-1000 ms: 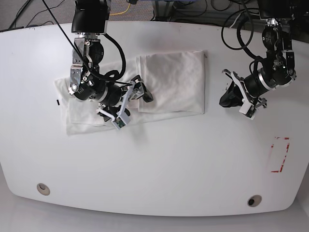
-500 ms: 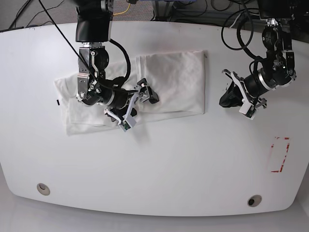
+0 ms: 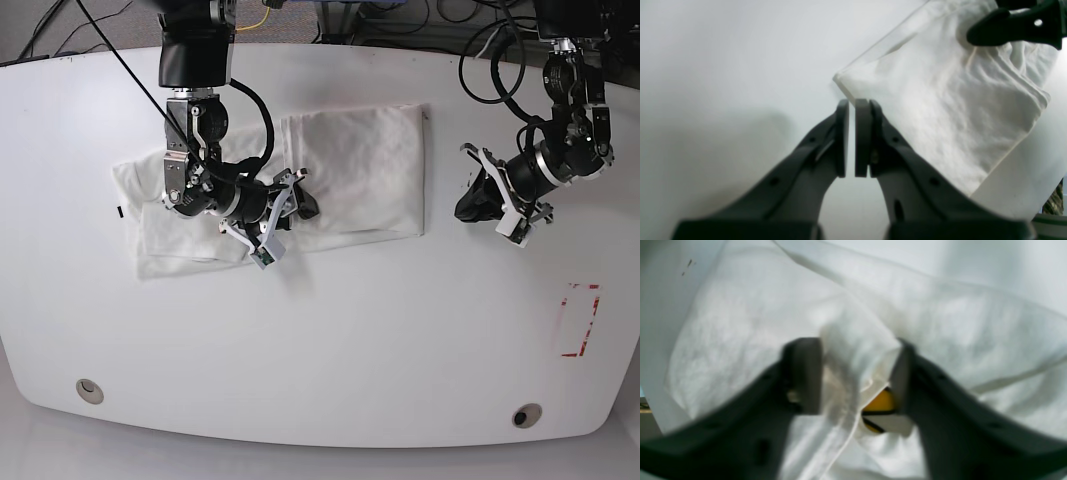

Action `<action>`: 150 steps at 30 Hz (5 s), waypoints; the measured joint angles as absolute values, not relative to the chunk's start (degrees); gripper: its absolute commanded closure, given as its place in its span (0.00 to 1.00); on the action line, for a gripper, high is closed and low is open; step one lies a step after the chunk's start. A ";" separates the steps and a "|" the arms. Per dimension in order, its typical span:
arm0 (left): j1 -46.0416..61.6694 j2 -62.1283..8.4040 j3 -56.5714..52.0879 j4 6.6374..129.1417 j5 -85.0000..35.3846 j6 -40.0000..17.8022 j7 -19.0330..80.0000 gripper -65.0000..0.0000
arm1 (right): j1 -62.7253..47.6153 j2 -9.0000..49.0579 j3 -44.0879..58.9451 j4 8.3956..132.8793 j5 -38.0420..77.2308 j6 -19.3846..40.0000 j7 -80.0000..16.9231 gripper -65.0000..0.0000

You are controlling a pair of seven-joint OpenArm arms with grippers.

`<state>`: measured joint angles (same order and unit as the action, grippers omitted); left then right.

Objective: Layout the t-shirt on the table in an organized manner, then fold the t-shirt properly

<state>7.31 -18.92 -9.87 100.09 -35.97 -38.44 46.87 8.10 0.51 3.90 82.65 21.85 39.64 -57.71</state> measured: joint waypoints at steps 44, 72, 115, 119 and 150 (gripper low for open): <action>8.25 -18.85 -9.87 100.12 -35.99 -38.44 46.87 0.97 | 15.55 0.49 3.75 87.13 21.61 39.68 -63.09 0.92; 4.05 -11.44 -9.52 99.74 -35.79 -38.17 46.87 0.93 | 10.52 6.09 4.19 102.69 21.67 39.00 -59.72 0.00; -5.52 -9.91 6.92 74.52 -31.70 -36.75 43.88 0.89 | -0.73 9.26 34.54 111.68 40.95 39.22 -66.41 0.00; -5.56 -9.34 6.74 72.82 -32.45 -37.21 43.03 0.89 | 1.06 9.67 38.41 110.00 41.91 39.24 -67.75 0.00; -6.20 -12.47 6.92 69.58 -34.76 -38.87 40.99 0.89 | 14.44 30.96 34.35 53.23 42.37 40.03 -54.39 0.00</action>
